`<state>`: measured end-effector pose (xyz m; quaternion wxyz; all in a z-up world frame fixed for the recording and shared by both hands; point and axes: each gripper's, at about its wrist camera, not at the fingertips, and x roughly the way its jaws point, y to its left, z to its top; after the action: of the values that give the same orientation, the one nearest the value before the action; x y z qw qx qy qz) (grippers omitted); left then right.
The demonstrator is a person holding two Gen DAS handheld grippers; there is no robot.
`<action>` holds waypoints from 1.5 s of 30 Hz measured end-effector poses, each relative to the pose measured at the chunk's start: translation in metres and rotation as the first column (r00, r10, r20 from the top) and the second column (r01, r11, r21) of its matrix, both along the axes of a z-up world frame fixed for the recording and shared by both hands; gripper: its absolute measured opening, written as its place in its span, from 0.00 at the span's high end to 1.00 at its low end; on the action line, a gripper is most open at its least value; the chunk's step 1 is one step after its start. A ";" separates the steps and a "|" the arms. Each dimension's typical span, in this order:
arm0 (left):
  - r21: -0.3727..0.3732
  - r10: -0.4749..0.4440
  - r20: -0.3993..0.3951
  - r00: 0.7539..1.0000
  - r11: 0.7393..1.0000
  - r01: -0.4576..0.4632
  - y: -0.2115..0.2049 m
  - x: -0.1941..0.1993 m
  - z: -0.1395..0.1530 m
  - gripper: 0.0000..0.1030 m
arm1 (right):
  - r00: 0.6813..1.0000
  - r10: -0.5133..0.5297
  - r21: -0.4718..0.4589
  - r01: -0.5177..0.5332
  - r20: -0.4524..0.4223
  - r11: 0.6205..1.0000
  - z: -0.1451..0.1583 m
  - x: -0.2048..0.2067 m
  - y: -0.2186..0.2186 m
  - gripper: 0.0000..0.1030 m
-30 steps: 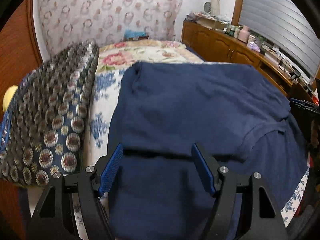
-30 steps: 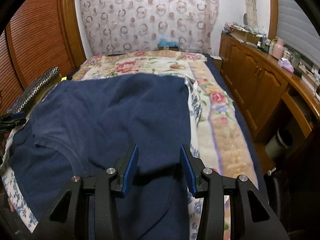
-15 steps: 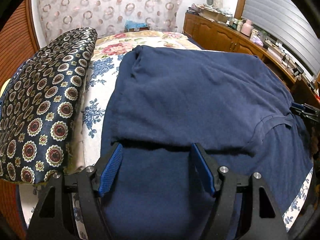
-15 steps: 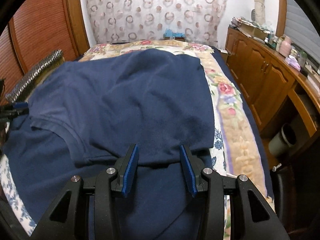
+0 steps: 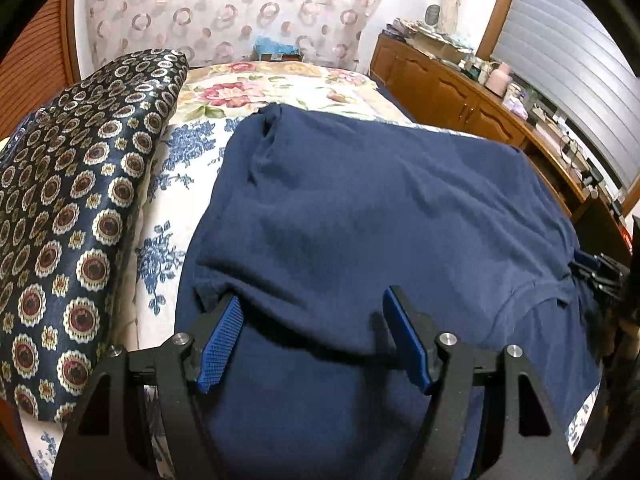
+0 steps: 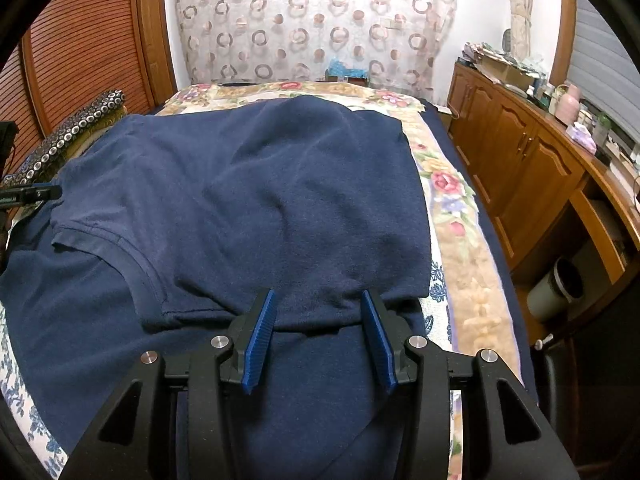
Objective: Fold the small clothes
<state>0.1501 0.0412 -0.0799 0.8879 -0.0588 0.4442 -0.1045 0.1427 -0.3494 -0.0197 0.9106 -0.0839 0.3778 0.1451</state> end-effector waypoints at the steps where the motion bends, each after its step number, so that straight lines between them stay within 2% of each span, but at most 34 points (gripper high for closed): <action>1: 0.009 0.007 0.005 1.000 1.000 -0.007 0.000 0.001 0.001 0.39 | 1.000 0.000 0.000 0.000 0.001 1.000 -0.001 -0.003 0.001 0.55; 4: 0.027 0.016 0.014 1.000 1.000 -0.017 -0.002 0.004 0.001 0.49 | 1.000 0.000 0.001 0.000 0.001 1.000 -0.002 -0.005 0.003 0.55; 8: 0.051 0.044 0.023 0.999 0.998 -0.046 0.001 0.007 -0.002 0.77 | 1.000 -0.001 0.004 0.001 0.002 1.000 -0.003 -0.007 0.004 0.55; 10: 0.038 0.046 0.032 0.998 0.998 -0.047 0.005 0.006 -0.002 0.89 | 1.000 -0.002 0.006 0.002 0.003 1.000 -0.004 -0.008 0.004 0.55; 11: 0.032 0.049 0.039 0.998 0.998 -0.050 0.007 0.005 -0.001 0.91 | 1.000 -0.004 0.008 0.004 0.005 1.000 -0.004 -0.008 0.003 0.55; 23: 0.046 0.020 0.140 0.990 0.999 -0.027 -0.003 -0.013 0.022 0.96 | 0.998 -0.063 0.076 0.062 0.011 0.995 0.004 -0.019 -0.017 0.55; 26: 0.012 0.018 0.161 0.987 1.000 -0.020 -0.004 -0.017 0.030 0.96 | 0.996 -0.084 0.077 0.083 0.011 0.994 0.005 -0.019 -0.018 0.55; 34: -0.010 0.025 0.210 0.977 1.000 -0.023 -0.002 -0.022 0.045 0.96 | 0.994 -0.095 0.122 0.100 -0.047 0.988 -0.004 -0.004 -0.010 0.55; 37: -0.010 0.030 0.220 0.975 1.000 -0.029 0.000 -0.023 0.046 0.96 | 0.992 -0.115 0.089 0.120 -0.058 0.989 -0.007 0.007 -0.004 0.55; 40: -0.004 0.033 0.225 0.974 0.999 -0.033 0.002 -0.024 0.045 0.96 | 0.991 -0.115 0.083 0.120 -0.062 0.989 -0.007 0.013 0.002 0.63; 42: -0.002 0.036 0.225 0.974 0.999 -0.036 0.005 -0.024 0.043 0.96 | 0.994 -0.104 0.071 0.106 -0.032 0.992 -0.002 0.013 0.007 0.83; 44: -0.012 0.035 0.232 0.972 0.999 -0.033 0.007 -0.026 0.045 0.97 | 0.997 -0.081 0.075 0.081 0.000 0.994 0.005 0.010 0.008 0.92; 45: -0.021 0.033 0.248 0.968 0.999 -0.029 0.008 -0.030 0.048 0.97 | 0.997 -0.071 0.072 0.070 0.022 0.995 0.009 0.006 0.010 0.93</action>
<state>0.1205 0.0489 -0.0323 0.9375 -0.0599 0.3277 -0.1010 0.1485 -0.3389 -0.0105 0.9221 -0.0399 0.3639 0.1252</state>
